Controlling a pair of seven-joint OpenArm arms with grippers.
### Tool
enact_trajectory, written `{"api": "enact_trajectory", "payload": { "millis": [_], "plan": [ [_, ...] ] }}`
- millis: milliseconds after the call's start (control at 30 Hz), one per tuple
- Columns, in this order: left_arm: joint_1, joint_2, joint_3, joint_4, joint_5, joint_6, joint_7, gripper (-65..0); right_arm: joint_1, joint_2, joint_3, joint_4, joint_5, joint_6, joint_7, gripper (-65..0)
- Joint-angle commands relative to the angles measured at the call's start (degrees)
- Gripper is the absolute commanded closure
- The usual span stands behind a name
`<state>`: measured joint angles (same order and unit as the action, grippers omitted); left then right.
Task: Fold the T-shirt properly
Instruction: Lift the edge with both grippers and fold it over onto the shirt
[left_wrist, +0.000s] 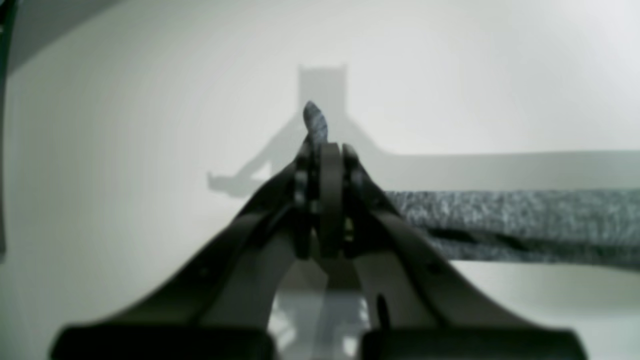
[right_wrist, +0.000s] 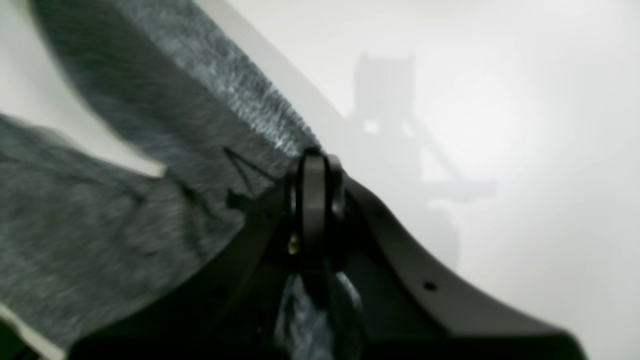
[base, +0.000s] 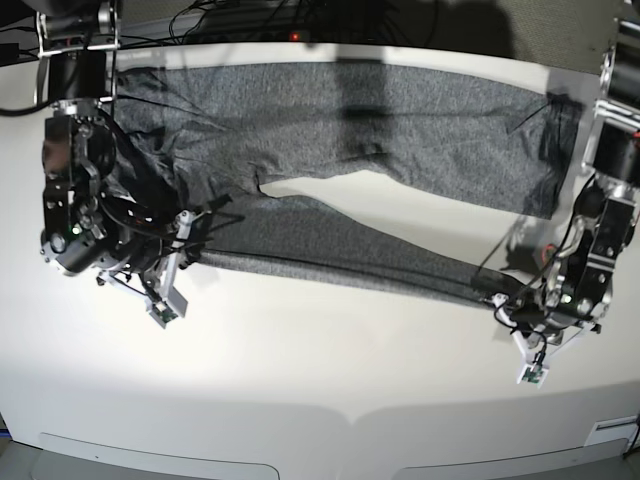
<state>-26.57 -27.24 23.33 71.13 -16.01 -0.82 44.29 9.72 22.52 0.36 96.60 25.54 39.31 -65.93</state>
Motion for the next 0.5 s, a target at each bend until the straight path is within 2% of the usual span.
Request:
{"api": "enact_trajectory", "payload": {
  "millis": [0,233,333,467],
  "plan": [
    [-0.7,-1.6,-0.4,2.3,0.5,0.4,-0.6,0.0,0.5,1.5,0.4,2.9,0.9,-0.1,-0.2,0.0],
    [9.6,-7.1,-0.5,13.9,1.7,0.4,2.5,0.0,-7.8,5.9,0.4,11.8,1.9,-0.1,-2.5,0.0],
    [14.9,-9.4,-0.5,20.4,4.0,0.7,3.3,0.0,-11.5,6.5,0.4,14.6,1.5,-0.1,-3.0,0.0],
    [22.4,-11.5,-0.5,29.8,8.3,1.9,7.2,0.0,-16.3,8.4,0.4,18.5,1.4,0.0,-3.8,0.0]
  ]
}}
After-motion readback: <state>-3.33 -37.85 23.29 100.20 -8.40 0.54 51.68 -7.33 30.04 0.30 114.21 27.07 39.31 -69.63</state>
